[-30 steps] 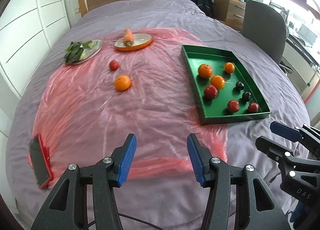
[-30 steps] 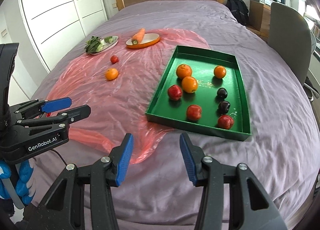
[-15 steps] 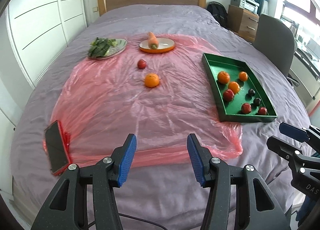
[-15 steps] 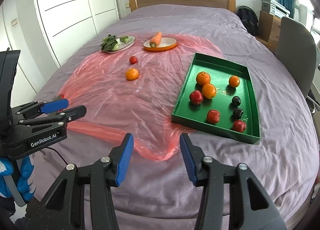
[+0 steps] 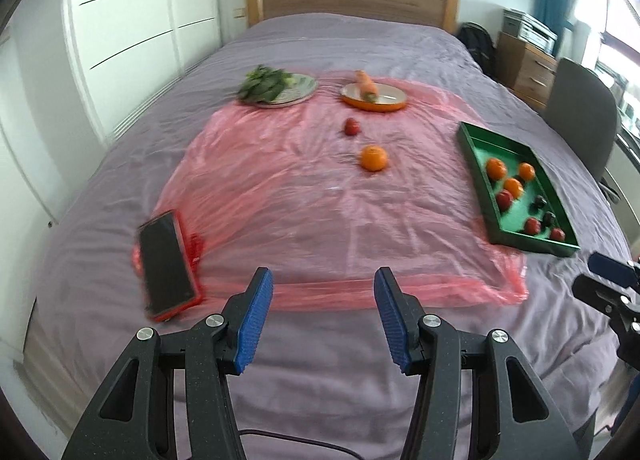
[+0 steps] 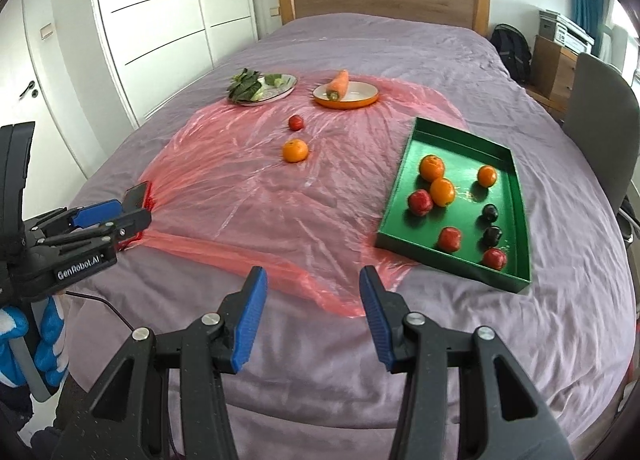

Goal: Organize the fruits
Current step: 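Move both open tools toward the red fruit and small orange on the sheet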

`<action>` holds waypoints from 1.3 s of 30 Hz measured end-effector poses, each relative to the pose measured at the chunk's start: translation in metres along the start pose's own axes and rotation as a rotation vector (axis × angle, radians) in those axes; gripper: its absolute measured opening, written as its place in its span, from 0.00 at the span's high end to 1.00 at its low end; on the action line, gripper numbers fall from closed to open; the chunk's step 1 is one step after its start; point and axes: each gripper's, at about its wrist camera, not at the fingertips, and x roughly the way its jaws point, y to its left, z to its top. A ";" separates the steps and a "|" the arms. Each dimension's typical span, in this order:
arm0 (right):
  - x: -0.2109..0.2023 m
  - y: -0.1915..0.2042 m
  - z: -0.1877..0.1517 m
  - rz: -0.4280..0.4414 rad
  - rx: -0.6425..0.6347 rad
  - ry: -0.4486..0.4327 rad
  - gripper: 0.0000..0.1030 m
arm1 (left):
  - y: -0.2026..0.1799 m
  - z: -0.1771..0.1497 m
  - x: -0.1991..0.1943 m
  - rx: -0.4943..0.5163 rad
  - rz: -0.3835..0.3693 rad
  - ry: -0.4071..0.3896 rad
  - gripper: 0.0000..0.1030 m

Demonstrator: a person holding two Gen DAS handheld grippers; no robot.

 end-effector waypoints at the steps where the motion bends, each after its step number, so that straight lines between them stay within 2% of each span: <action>1: 0.002 0.003 0.000 0.008 -0.003 0.006 0.32 | 0.005 -0.001 0.000 -0.011 0.005 0.000 0.54; 10: 0.023 0.024 0.001 0.037 -0.032 0.053 0.33 | 0.049 -0.004 0.007 -0.085 0.088 -0.038 0.54; 16: 0.039 0.034 0.015 0.040 -0.047 0.058 0.32 | 0.054 0.006 0.015 -0.075 0.119 -0.071 0.54; 26: 0.084 0.038 0.048 0.047 -0.069 0.087 0.32 | 0.041 0.042 0.040 -0.019 0.085 -0.077 0.54; 39: 0.151 0.028 0.082 0.062 -0.046 0.123 0.32 | 0.019 0.084 0.101 0.044 0.039 -0.048 0.51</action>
